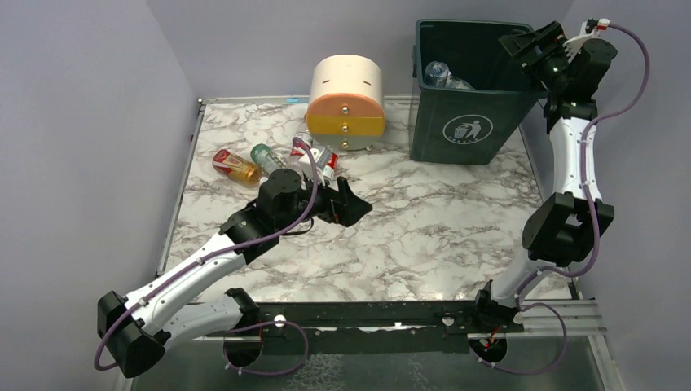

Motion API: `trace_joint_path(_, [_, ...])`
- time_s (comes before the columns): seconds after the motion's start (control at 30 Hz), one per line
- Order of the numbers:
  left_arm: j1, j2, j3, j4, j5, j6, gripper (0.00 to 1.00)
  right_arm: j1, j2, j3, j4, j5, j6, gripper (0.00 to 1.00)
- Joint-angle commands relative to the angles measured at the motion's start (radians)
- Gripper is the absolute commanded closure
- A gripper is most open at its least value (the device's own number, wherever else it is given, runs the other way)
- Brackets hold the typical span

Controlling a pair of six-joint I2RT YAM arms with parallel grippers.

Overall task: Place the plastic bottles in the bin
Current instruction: Place the plastic bottle in the trash bin.

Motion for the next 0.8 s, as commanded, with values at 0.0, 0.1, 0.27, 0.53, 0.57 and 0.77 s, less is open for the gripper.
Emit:
trace_joint_path(0.0, [-0.005,0.011,0.021,0.014,0.005,0.016,0.01,0.008,-0.132,-0.02,0.121,-0.117,0.017,0.0])
trace_joint_path(0.1, [-0.005,0.025,0.021,0.015,0.004,0.024,0.01,0.027,-0.184,-0.071,0.177,-0.191,0.056,0.0])
trace_joint_path(0.27, [-0.005,0.032,0.011,0.015,-0.004,0.027,0.01,0.083,-0.316,-0.255,0.248,-0.27,0.079,0.0])
trace_joint_path(0.53, [-0.005,0.028,-0.004,-0.018,-0.031,0.029,0.01,0.181,-0.555,-0.569,0.233,-0.296,0.059,0.01])
trace_joint_path(0.57, [-0.005,0.026,-0.005,-0.023,-0.038,0.029,0.01,0.195,-0.58,-0.601,0.221,-0.295,0.053,0.01])
trace_joint_path(0.77, [-0.005,0.03,-0.012,-0.031,-0.066,0.02,0.01,0.225,-0.679,-0.768,0.157,-0.314,0.012,0.0])
